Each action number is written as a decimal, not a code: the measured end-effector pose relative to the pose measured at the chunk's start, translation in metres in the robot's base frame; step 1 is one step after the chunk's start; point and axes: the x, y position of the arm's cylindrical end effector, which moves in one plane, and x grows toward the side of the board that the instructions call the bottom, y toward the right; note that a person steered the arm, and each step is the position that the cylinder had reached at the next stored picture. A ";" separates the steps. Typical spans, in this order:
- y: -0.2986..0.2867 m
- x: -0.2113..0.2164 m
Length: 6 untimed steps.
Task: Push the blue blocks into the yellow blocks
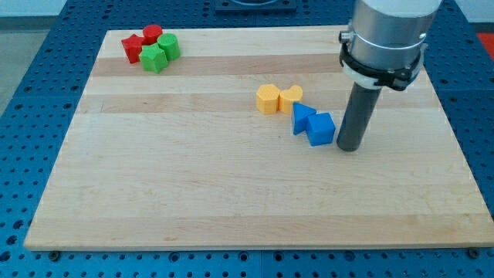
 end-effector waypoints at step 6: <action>-0.078 -0.008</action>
